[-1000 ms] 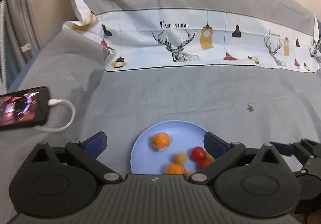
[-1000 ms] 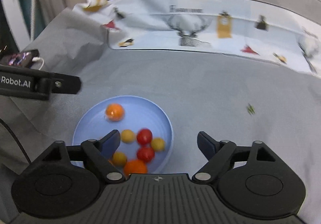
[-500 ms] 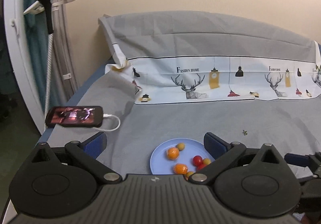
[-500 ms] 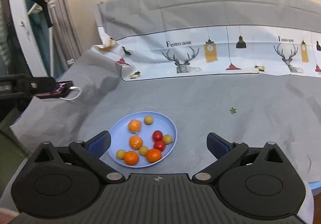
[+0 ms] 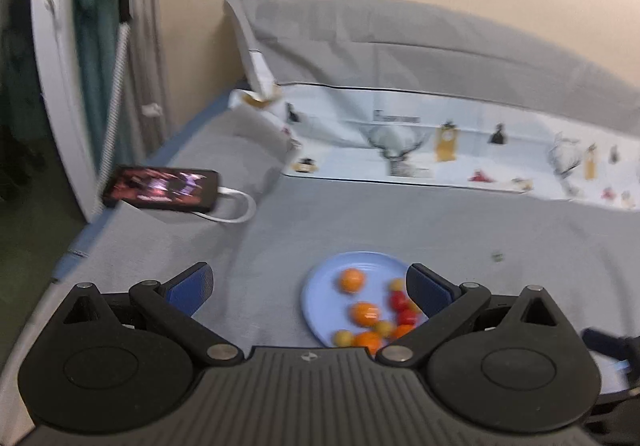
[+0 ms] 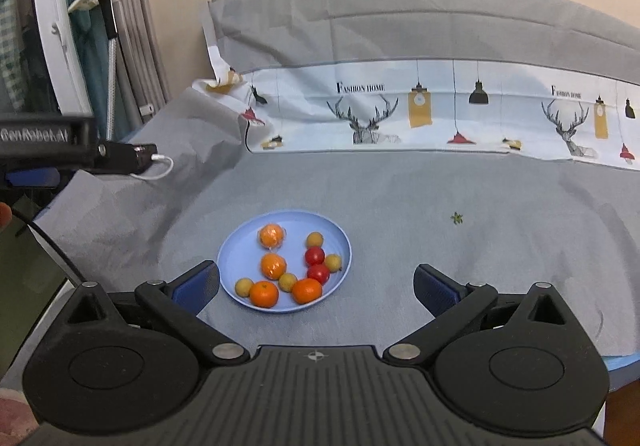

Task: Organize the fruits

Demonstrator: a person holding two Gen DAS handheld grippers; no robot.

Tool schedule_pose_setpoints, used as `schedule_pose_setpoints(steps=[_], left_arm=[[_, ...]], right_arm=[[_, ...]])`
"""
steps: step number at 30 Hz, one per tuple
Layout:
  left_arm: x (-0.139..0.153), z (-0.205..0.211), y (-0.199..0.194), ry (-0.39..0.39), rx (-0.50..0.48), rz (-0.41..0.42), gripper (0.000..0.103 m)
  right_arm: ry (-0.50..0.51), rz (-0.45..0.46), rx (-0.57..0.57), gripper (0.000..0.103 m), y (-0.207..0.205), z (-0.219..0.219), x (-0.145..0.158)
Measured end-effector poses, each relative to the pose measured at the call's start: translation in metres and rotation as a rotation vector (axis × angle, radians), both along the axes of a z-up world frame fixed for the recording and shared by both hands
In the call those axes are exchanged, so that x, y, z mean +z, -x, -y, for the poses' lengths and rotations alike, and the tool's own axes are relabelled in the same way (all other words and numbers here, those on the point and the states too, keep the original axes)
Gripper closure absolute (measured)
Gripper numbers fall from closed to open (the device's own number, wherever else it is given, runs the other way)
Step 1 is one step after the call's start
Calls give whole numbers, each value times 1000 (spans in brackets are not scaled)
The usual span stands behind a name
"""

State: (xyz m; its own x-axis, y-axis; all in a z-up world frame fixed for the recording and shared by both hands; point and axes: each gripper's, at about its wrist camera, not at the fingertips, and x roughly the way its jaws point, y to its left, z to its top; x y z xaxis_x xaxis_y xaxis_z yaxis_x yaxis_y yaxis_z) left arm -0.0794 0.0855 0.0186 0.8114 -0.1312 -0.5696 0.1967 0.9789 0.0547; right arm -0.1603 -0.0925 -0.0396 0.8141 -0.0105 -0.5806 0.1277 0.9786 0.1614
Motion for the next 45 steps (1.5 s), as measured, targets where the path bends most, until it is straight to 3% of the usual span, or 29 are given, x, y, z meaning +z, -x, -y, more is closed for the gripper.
schedule_pose_setpoints(steps=[2, 4, 6, 14, 25, 45], left_arm=[[-6, 5, -2, -64, 10, 12, 0], [-11, 6, -8, -81, -32, -33, 0], [-16, 6, -17, -65, -75, -86, 0], [-40, 4, -39, -28, -74, -196, 0], [-53, 11, -49, -145, -24, -238, 0], [-55, 15, -45, -165, -18, -260, 0]], right_arm=[[-16, -22, -4, 1, -7, 0, -3], [-24, -46, -2, 1, -15, -2, -7], [-24, -67, 3, 1, -22, -4, -12], [-37, -130, 4, 1, -36, -8, -28], [-33, -145, 2, 1, -47, -8, -32], [-42, -147, 7, 1, -48, -9, -34]])
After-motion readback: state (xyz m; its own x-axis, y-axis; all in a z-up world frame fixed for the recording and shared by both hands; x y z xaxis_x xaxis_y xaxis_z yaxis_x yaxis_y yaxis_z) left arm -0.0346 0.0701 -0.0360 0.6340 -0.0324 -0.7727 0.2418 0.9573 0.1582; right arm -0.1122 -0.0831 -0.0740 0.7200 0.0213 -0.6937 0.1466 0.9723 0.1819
